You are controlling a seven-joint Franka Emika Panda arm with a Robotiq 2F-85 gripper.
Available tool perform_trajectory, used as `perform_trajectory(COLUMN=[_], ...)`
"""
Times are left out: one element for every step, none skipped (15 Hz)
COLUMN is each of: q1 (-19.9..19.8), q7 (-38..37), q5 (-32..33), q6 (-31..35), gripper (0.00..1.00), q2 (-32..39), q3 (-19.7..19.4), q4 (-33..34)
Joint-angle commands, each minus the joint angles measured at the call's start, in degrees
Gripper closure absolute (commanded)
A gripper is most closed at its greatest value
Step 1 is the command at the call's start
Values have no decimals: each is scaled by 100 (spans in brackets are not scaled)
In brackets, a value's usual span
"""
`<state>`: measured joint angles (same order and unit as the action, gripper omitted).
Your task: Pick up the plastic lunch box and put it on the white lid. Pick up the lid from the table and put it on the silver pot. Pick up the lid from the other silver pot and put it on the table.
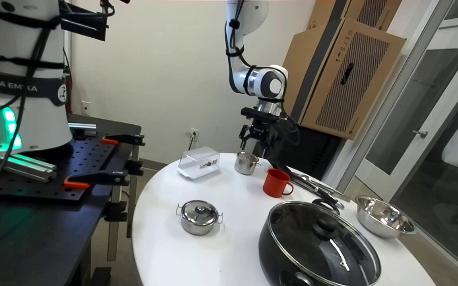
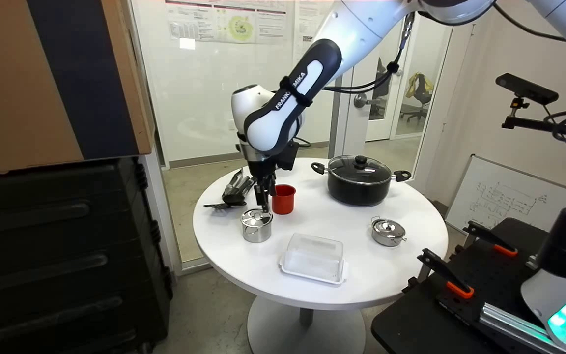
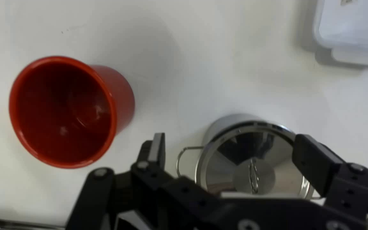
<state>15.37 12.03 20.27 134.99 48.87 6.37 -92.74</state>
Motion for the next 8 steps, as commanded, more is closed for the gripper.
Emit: perform_trajectory(q1=[-316,-426,-518,-638,-728,-784,-823,-828], q7=[150,201,208,265,301,282,375,531], q5=[109,101,108,91,92,116,175,270], q6=[624,730,857,977,1102,1252,1307,1260], gripper=[0,0,0,0,0,0,0,0], q2=[-772,-876,-980,-1061,-1124,-1191,-1207,-1206], q3=[-97,-123,-168,-196,-233,-287,-317,-338], q4=[-1365,-1623,-1870,-2094,-2280,-2461,-2554,-2581])
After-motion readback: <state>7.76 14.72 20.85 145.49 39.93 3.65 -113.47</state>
